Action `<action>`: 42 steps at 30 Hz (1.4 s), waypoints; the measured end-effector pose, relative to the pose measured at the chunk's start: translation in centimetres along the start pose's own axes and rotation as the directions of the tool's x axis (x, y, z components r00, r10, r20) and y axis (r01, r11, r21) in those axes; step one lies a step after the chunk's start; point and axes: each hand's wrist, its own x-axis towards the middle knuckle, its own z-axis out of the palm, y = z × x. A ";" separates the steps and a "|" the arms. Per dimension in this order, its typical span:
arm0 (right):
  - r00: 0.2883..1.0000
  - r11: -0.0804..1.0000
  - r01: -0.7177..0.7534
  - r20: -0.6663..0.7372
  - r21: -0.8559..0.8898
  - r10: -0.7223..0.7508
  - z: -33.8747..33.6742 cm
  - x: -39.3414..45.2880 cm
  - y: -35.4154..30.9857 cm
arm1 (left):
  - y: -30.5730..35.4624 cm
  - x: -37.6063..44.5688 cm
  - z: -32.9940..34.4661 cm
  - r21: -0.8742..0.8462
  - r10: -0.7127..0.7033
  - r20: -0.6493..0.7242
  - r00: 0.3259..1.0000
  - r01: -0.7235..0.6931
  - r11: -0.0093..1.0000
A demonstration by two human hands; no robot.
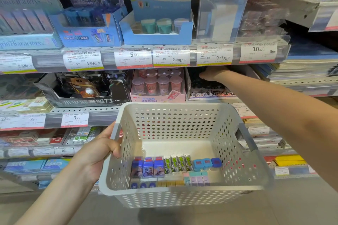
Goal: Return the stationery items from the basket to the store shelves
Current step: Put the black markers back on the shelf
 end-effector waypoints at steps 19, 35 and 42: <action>0.990 0.956 -0.117 -0.114 -0.267 0.089 3.2 2.0 1.8 | 0.1 -0.4 -0.4 -0.001 0.002 0.006 1.000 -0.002 1.000; 0.998 0.929 -0.048 -0.042 -0.366 0.035 1.6 0.2 2.7 | -0.3 -1.2 -1.4 -0.045 0.037 0.039 0.999 -0.036 0.998; 0.999 0.960 -0.005 0.041 -0.281 0.017 1.1 0.0 3.0 | -0.4 -1.7 -1.3 -0.028 0.055 0.031 0.998 -0.054 0.998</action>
